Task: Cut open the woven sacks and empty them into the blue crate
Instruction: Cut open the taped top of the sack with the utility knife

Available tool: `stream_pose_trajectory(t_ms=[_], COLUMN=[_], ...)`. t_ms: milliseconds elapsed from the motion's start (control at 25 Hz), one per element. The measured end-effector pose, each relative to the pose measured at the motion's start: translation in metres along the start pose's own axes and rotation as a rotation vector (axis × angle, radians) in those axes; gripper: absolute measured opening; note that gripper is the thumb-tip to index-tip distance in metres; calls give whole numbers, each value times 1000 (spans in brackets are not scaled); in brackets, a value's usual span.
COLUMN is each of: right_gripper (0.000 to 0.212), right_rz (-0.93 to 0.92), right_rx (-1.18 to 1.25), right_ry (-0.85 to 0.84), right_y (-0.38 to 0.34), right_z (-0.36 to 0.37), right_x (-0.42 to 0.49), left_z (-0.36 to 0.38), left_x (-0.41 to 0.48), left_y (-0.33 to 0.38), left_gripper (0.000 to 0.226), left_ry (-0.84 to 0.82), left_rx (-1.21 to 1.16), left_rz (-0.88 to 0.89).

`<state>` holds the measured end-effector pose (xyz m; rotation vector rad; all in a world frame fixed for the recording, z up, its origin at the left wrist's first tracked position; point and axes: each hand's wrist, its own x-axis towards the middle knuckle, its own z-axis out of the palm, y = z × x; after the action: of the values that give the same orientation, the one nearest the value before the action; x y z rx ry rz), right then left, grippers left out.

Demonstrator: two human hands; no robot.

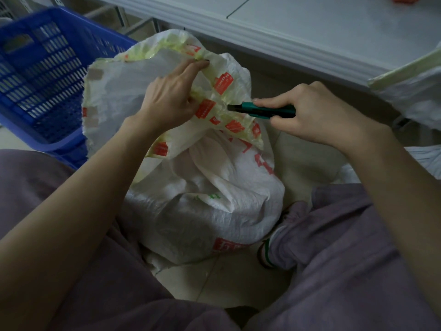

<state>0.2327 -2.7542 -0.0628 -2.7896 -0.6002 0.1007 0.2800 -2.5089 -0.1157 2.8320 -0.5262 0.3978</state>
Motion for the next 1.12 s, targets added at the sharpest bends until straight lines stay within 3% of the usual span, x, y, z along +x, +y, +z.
stream_pose_trajectory(t_ms=[320,800,1120], right_gripper=[42,43,42], right_rz=[-42,-29,-82], right_rx=[7,5,-40], right_ry=[12,41,146], right_y=[-6,-9,-10], right_z=[13,13,10], right_x=[4,6,3], left_z=[6,0,-2], left_x=[-3,-5,-7], left_y=[2,-2,-6], left_gripper=[62,65,67], left_ry=[-27,19,15], left_rx=[-32,-26,-68], left_rz=[99,-61,24])
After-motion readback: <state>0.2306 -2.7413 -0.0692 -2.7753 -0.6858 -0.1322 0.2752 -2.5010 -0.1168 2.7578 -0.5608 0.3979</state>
